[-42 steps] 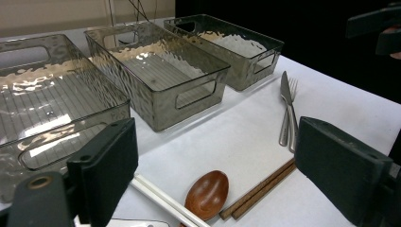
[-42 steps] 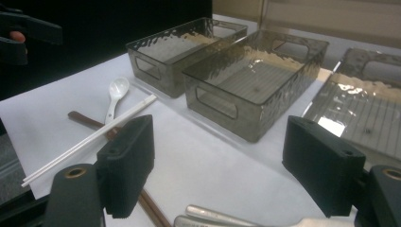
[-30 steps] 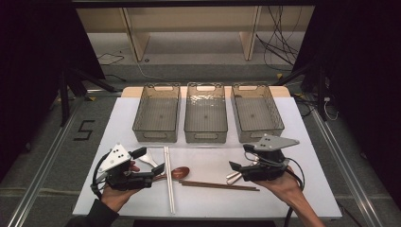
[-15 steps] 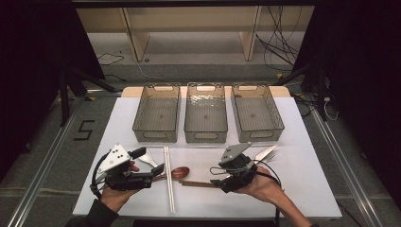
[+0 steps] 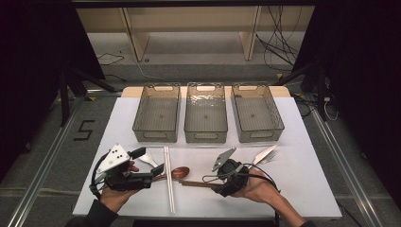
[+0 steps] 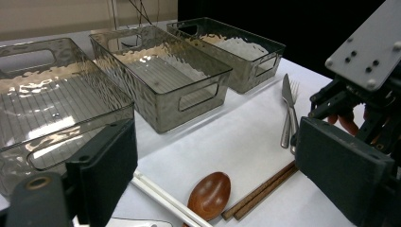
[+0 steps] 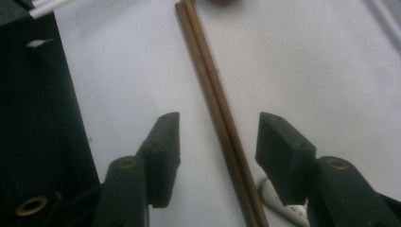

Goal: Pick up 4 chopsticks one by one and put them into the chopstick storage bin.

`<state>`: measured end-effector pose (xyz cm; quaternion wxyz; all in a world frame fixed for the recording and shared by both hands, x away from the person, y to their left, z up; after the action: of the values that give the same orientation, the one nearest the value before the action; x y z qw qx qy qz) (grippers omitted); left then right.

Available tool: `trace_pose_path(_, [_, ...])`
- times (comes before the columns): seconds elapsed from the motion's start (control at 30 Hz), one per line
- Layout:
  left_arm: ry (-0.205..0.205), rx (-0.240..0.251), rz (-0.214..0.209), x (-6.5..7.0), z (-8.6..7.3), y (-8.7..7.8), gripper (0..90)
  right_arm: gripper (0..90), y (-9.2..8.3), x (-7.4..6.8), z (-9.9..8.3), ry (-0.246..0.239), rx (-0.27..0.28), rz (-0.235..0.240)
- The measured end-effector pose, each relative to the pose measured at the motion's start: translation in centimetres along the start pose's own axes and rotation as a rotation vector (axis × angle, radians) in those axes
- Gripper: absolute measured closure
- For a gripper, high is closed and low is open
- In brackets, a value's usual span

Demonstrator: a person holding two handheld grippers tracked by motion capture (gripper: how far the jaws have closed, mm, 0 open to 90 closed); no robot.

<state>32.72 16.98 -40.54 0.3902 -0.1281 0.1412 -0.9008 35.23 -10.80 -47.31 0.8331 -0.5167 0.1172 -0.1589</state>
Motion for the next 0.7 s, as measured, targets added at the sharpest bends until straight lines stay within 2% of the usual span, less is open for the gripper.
trace_pose_path(0.1, [0.000,0.000,-0.001,0.0,0.0,0.0,13.4,56.0,0.4,0.1,-0.2,-0.015,-0.032,-0.004])
trace_pose_path(0.3, [0.000,0.004,0.000,0.0,0.0,-0.2,13.4,60.6,1.0,0.3,-0.7,-0.011,-0.087,0.000])
trace_pose_path(0.47, [0.004,0.001,-0.005,0.0,0.0,-0.1,13.3,62.7,1.4,0.3,-0.8,-0.021,-0.108,0.001])
trace_pose_path(0.53, [0.004,0.004,-0.008,0.0,0.1,-0.2,13.3,63.0,1.7,0.3,-0.8,-0.045,-0.118,-0.001])
trace_pose_path(0.7, [0.005,0.005,-0.012,0.1,0.1,-0.2,13.2,66.5,2.0,0.2,-0.8,-0.044,-0.140,-0.012])
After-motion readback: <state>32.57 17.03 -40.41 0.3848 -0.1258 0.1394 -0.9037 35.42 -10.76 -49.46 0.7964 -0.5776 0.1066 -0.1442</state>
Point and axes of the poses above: each handheld gripper's, and its own axes: y roughly forward along the jaws, z roughly out of its top, x roughly to its right, the point moved 4 cm from there along y, roughly forward along the jaws, and after that the axes turned 1 degree about -x, right-handed, at the moved point
